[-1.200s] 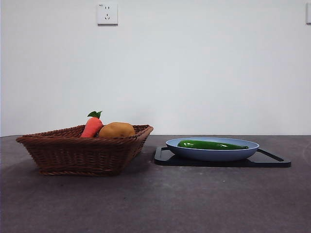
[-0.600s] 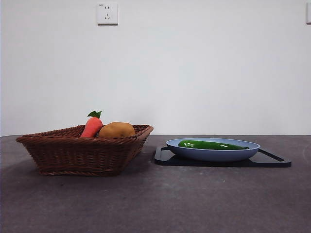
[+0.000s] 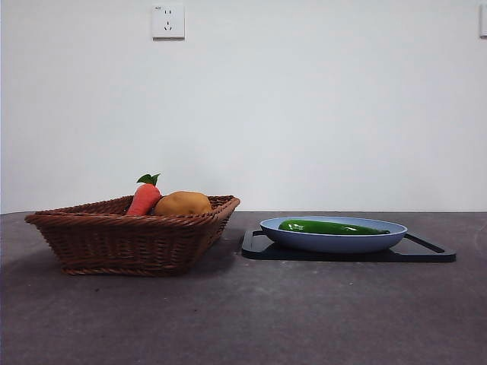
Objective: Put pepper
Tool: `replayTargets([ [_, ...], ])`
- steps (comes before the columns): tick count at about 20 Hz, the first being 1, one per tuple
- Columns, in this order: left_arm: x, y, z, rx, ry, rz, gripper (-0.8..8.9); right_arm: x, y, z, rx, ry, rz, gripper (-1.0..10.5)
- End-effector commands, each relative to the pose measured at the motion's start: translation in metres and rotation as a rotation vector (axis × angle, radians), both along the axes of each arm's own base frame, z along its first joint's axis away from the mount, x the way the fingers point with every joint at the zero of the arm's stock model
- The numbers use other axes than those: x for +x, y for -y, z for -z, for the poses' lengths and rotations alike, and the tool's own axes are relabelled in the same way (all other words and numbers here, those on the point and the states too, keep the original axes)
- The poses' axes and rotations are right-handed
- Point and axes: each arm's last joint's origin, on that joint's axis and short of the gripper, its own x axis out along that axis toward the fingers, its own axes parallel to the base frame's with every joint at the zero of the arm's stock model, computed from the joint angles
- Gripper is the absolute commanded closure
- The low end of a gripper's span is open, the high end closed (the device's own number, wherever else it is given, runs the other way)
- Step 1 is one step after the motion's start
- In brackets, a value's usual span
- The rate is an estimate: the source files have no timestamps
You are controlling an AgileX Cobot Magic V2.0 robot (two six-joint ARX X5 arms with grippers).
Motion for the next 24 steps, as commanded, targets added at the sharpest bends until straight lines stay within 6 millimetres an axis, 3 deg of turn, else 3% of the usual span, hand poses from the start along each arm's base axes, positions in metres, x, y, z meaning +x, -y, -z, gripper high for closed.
replayTargets([
  [1, -0.013, -0.023, 0.004, -0.046, 0.146, -0.100, 8.05, 0.000, 0.000, -0.005, 0.007, 0.020, 0.002, 9.4],
  [5, -0.038, -0.051, 0.042, -0.096, 0.296, -0.336, 8.05, 0.000, 0.000, -0.005, 0.007, 0.020, 0.002, 9.4],
  [10, -0.056, -0.063, 0.117, -0.115, 0.252, -0.454, 8.05, 0.000, 0.000, -0.005, 0.007, 0.020, 0.002, 9.4],
  [14, -0.059, -0.066, 0.173, -0.150, 0.180, -0.479, 8.05, 0.000, 0.000, -0.005, 0.007, 0.020, 0.003, 9.4],
  [18, -0.055, -0.067, 0.214, -0.158, 0.103, -0.499, 8.05, 0.000, 0.000, -0.005, 0.007, 0.020, 0.003, 9.4],
  [24, -0.051, -0.068, 0.260, -0.185, 0.023, -0.517, 8.05, 0.000, 0.000, -0.005, 0.007, 0.020, 0.003, 9.4],
])
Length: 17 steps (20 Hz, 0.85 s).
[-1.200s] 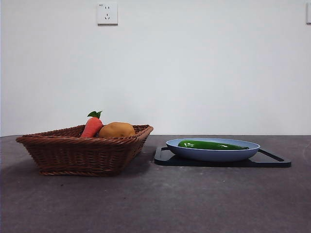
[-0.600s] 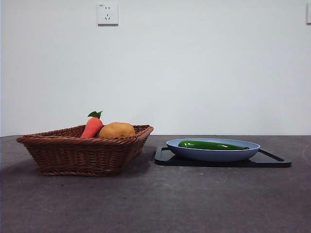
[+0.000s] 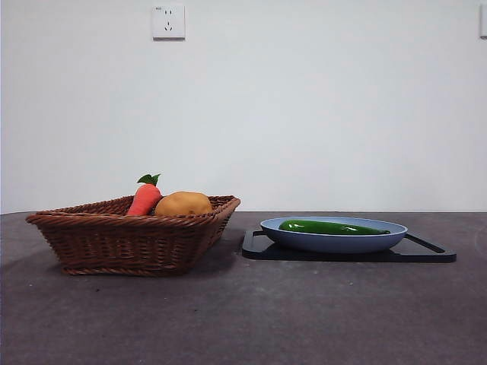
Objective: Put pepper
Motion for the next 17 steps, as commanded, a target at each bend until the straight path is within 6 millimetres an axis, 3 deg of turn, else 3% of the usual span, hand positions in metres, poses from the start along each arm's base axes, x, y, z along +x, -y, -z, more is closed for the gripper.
replayTargets([
  [1, 0.000, 0.000, 0.007, -0.037, 0.006, -0.004, 8.05, 0.000, 0.000, -0.005, 0.007, 0.020, 0.003, 9.4],
  [8, 0.000, 0.000, 0.028, -0.089, -0.139, -0.007, 8.05, 0.000, 0.000, -0.005, 0.007, 0.020, 0.003, 9.4],
  [17, 0.000, 0.000, 0.028, -0.088, -0.136, -0.009, 8.05, 0.000, 0.000, -0.005, 0.007, 0.020, 0.003, 9.4],
])
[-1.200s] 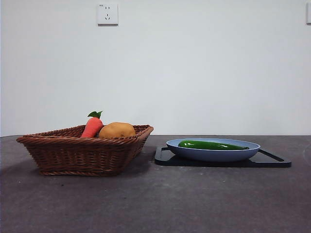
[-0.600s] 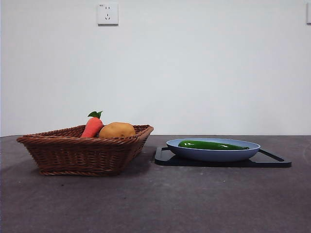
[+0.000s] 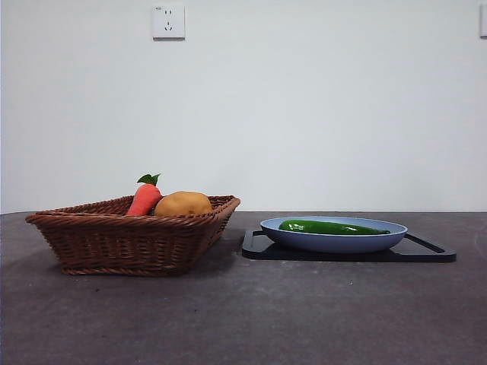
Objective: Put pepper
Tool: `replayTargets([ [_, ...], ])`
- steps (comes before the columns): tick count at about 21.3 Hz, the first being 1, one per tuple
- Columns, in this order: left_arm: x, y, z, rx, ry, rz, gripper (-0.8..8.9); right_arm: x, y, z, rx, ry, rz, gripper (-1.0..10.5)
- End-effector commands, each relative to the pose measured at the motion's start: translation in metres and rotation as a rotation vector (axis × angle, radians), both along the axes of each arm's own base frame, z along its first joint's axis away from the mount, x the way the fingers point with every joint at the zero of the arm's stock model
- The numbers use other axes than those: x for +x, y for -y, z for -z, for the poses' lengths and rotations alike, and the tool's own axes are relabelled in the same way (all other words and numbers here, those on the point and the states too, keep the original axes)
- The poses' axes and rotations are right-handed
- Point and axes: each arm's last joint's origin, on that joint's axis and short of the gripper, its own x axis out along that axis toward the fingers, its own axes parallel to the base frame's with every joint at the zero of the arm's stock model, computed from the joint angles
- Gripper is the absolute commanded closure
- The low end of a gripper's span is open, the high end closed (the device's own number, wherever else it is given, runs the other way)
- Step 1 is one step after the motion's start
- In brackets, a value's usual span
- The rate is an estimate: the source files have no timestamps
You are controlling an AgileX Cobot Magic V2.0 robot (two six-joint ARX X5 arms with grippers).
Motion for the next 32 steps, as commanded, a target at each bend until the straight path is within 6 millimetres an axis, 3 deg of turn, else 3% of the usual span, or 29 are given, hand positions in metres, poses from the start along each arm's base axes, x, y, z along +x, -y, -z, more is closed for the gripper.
replayTargets([
  [1, 0.001, 0.000, 0.002, -0.007, 0.003, -0.002, 8.05, 0.000, 0.000, -0.005, 0.007, 0.020, 0.003, 9.4],
  [7, 0.001, 0.000, 0.002, -0.007, 0.003, -0.002, 8.05, -0.001, 0.001, -0.006, -0.008, 0.045, 0.002, 9.4],
  [10, 0.001, 0.000, 0.002, -0.008, 0.003, -0.003, 8.05, -0.014, 0.011, -0.012, -0.021, 0.206, 0.036, 9.4],
  [13, 0.001, 0.000, 0.002, -0.007, 0.003, -0.002, 8.05, -0.032, 0.016, -0.011, 0.068, 0.476, 0.131, 9.4],
  [16, 0.001, 0.000, 0.002, -0.007, 0.004, -0.002, 8.05, -0.044, 0.021, 0.025, 0.080, 0.675, 0.200, 9.4],
  [19, 0.001, 0.000, 0.002, -0.007, 0.003, -0.002, 8.05, -0.039, 0.025, 0.076, 0.060, 0.791, 0.292, 9.4],
  [26, 0.001, 0.000, 0.002, -0.007, 0.003, -0.002, 8.05, -0.017, 0.029, 0.158, 0.107, 0.810, 0.434, 9.4],
  [32, 0.001, 0.000, 0.002, -0.007, 0.004, -0.002, 8.05, -0.007, 0.030, 0.207, 0.114, 0.789, 0.464, 9.4],
])
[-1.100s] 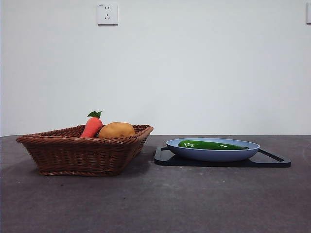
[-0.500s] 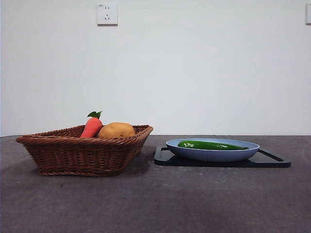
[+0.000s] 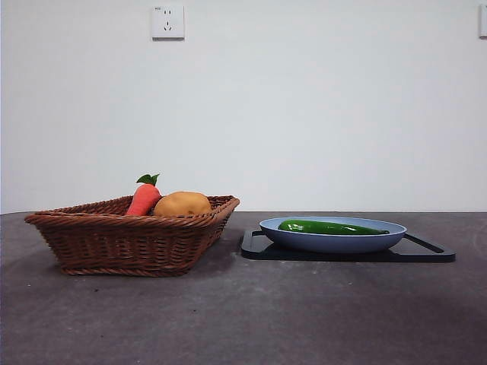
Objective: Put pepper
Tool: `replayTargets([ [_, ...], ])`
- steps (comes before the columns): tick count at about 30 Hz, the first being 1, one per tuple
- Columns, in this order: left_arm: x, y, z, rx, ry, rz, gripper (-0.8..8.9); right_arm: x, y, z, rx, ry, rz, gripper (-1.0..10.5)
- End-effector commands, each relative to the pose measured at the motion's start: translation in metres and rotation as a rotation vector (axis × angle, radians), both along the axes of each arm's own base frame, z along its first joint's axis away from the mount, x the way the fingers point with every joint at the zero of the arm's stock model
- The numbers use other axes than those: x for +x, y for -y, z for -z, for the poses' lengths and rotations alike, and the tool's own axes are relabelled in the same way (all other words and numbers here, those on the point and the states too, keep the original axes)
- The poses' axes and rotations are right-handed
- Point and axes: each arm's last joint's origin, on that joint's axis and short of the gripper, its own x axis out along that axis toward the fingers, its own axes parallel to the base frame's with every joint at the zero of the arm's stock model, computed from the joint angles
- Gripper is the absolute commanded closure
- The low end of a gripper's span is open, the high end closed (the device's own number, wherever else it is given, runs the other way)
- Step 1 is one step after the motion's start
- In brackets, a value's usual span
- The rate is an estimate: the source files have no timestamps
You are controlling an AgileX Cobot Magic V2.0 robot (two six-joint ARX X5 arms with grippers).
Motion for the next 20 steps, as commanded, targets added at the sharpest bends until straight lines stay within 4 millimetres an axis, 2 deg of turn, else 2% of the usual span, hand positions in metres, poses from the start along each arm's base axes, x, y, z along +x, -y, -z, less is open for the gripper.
replayTargets([
  [1, 0.001, 0.000, 0.002, -0.007, 0.004, -0.002, 8.05, 0.002, 0.001, 0.014, 0.022, 0.003, 0.037, 9.4],
  [4, 0.001, 0.000, 0.002, -0.007, 0.004, -0.002, 8.05, 0.004, 0.002, 0.027, 0.022, -0.015, 0.055, 9.4],
  [13, 0.001, 0.000, 0.002, -0.007, 0.004, -0.002, 8.05, 0.007, 0.002, 0.049, 0.016, -0.098, 0.056, 9.4],
  [20, 0.001, 0.000, 0.002, -0.007, 0.004, -0.002, 8.05, 0.007, 0.002, 0.053, 0.012, -0.136, 0.057, 9.4],
])
